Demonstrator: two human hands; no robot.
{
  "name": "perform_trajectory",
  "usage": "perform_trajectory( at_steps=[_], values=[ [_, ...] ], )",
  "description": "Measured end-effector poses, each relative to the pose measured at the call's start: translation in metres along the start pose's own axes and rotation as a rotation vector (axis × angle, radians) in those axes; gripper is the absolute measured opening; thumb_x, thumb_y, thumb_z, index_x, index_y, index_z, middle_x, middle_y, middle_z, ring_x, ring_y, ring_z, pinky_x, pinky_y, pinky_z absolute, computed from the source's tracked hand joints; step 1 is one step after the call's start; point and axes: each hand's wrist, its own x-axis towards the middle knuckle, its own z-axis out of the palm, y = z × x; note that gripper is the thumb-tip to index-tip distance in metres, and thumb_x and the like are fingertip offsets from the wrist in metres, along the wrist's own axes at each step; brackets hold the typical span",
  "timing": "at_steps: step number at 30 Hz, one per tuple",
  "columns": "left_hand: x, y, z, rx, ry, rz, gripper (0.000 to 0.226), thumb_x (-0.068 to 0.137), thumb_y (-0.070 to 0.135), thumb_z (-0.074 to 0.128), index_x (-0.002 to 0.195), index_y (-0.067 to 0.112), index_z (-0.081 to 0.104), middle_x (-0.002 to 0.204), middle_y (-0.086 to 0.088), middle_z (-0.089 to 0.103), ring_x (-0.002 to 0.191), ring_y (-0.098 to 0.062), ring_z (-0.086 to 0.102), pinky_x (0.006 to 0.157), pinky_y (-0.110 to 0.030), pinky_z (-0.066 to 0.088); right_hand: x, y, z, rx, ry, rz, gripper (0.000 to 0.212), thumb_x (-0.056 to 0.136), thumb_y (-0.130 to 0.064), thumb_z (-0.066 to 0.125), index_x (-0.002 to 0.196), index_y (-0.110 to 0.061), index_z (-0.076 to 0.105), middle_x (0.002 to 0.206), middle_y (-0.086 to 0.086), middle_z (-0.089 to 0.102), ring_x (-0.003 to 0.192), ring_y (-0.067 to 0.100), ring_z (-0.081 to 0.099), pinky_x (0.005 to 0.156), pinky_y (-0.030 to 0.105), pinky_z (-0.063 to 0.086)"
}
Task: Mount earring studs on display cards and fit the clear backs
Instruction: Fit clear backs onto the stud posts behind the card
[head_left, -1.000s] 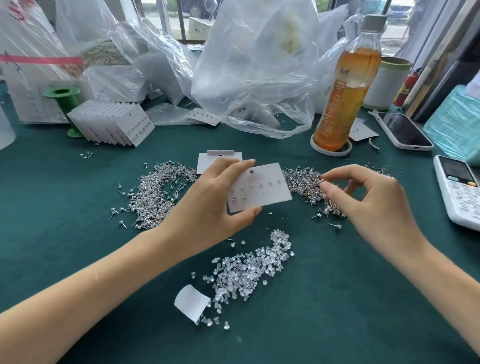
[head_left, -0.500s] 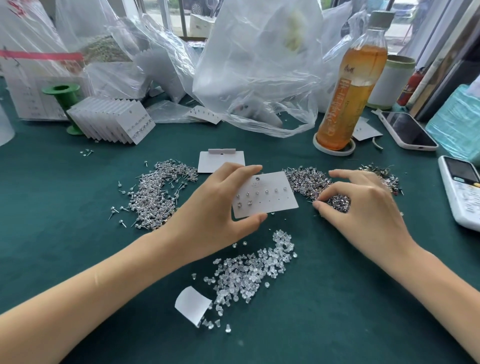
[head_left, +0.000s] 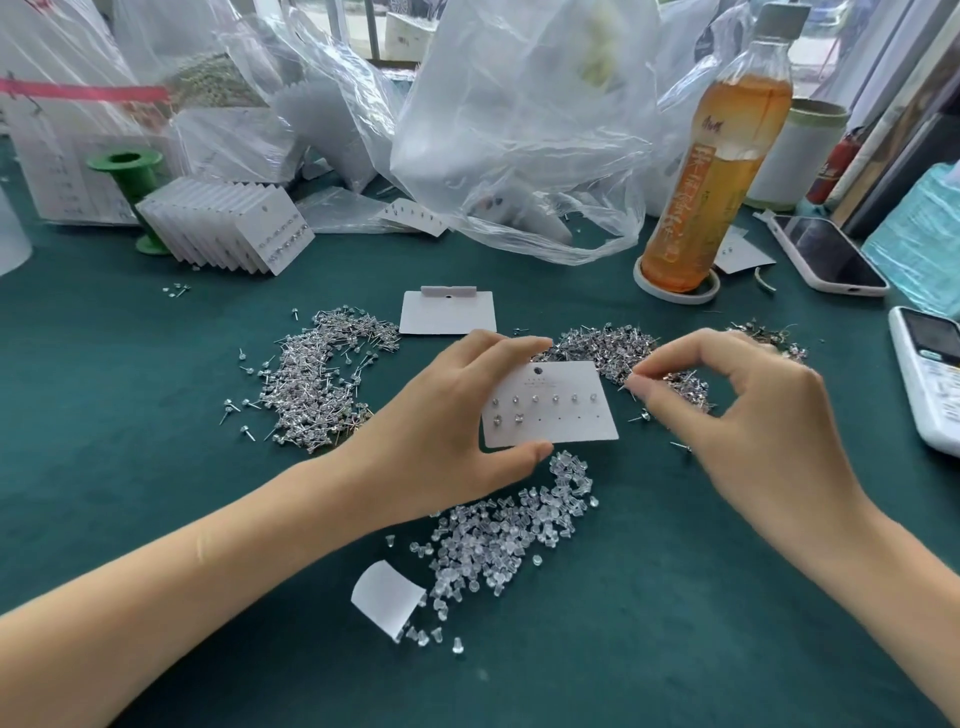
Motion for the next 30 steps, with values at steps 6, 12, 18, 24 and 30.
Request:
perform_trajectory(
  at_steps=[6, 12, 18, 24, 30],
  values=[
    [-0.002, 0.006, 0.003, -0.045, -0.009, 0.026, 0.074, 0.075, 0.043, 0.072, 0.139, 0.032, 0.038, 0.132, 0.015, 0.047, 0.125, 0.004, 0.038, 0.103, -0.008, 0.027, -0.017, -0.012, 0.019, 0.030, -0.006, -0.223, 0.010, 0.072, -0.007, 0.080, 0.075, -0.010, 0.071, 0.078, 0.000, 0.064, 0.082, 0.011, 0.053, 0.079, 0.030, 0.043],
    [-0.004, 0.011, 0.002, -0.082, 0.001, 0.028, 0.076, 0.072, 0.043, 0.074, 0.138, 0.032, 0.039, 0.124, 0.015, 0.053, 0.118, 0.005, 0.043, 0.099, -0.007, 0.030, -0.020, -0.010, 0.023, 0.049, -0.021, -0.237, 0.013, 0.070, -0.005, 0.083, 0.074, -0.010, 0.071, 0.079, 0.000, 0.066, 0.083, 0.013, 0.055, 0.079, 0.033, 0.043],
    [-0.004, 0.014, 0.002, -0.089, 0.016, 0.025, 0.075, 0.072, 0.041, 0.076, 0.137, 0.030, 0.041, 0.123, 0.013, 0.055, 0.117, 0.003, 0.044, 0.098, -0.009, 0.032, -0.020, -0.011, 0.021, 0.020, -0.008, -0.289, 0.007, 0.073, -0.011, 0.079, 0.074, -0.008, 0.072, 0.078, -0.001, 0.066, 0.084, 0.007, 0.053, 0.078, 0.034, 0.043],
    [-0.005, 0.015, 0.004, -0.090, 0.020, 0.017, 0.073, 0.073, 0.041, 0.075, 0.137, 0.029, 0.041, 0.122, 0.012, 0.056, 0.115, 0.002, 0.046, 0.097, -0.008, 0.032, -0.019, -0.010, 0.021, -0.040, -0.013, -0.384, 0.006, 0.075, -0.015, 0.073, 0.077, -0.009, 0.073, 0.077, -0.005, 0.068, 0.085, 0.010, 0.056, 0.079, 0.034, 0.042],
    [-0.004, 0.016, 0.003, -0.118, 0.041, 0.004, 0.071, 0.073, 0.038, 0.076, 0.136, 0.027, 0.043, 0.123, 0.010, 0.058, 0.116, -0.002, 0.049, 0.099, -0.019, 0.037, -0.020, -0.008, 0.021, -0.037, 0.004, -0.401, 0.008, 0.078, -0.016, 0.073, 0.084, -0.012, 0.075, 0.085, -0.009, 0.070, 0.086, 0.012, 0.056, 0.082, 0.033, 0.041]
  ],
)
